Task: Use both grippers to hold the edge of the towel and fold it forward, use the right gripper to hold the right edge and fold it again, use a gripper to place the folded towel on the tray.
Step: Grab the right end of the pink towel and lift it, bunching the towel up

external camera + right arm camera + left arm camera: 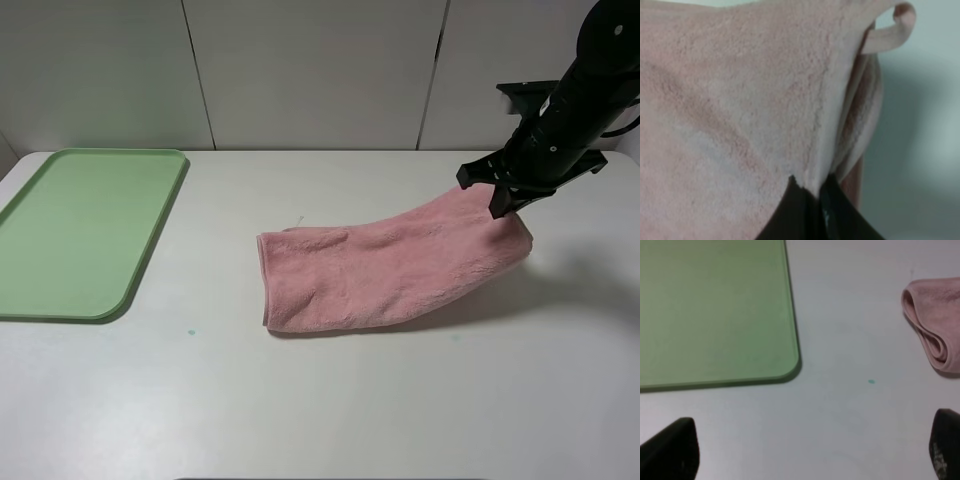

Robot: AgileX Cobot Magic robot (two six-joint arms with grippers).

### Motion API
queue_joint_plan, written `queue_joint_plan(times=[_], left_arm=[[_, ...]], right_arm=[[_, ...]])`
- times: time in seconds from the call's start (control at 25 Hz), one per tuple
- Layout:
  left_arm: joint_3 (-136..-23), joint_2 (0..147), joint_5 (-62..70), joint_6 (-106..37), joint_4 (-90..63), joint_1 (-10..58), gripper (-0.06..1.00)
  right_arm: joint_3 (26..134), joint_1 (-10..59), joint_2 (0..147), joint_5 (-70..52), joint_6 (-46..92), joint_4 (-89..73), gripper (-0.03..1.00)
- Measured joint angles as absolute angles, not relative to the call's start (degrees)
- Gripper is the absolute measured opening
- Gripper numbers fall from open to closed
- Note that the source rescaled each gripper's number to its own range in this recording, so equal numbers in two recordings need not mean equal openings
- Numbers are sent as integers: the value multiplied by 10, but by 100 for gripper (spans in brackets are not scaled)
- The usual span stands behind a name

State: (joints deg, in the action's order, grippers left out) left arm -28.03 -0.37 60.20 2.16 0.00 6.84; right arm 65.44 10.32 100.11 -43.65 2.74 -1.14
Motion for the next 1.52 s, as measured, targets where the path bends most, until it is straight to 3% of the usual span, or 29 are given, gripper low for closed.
queue_joint_plan(times=[0.68,1.52], left_arm=[[-280,-4,602,22,0,68,92],[-280,-4,602,22,0,68,92]], right_arm=[[720,104,984,-526,27,-14,1],[730,273,982,-529,-33,-55,1]])
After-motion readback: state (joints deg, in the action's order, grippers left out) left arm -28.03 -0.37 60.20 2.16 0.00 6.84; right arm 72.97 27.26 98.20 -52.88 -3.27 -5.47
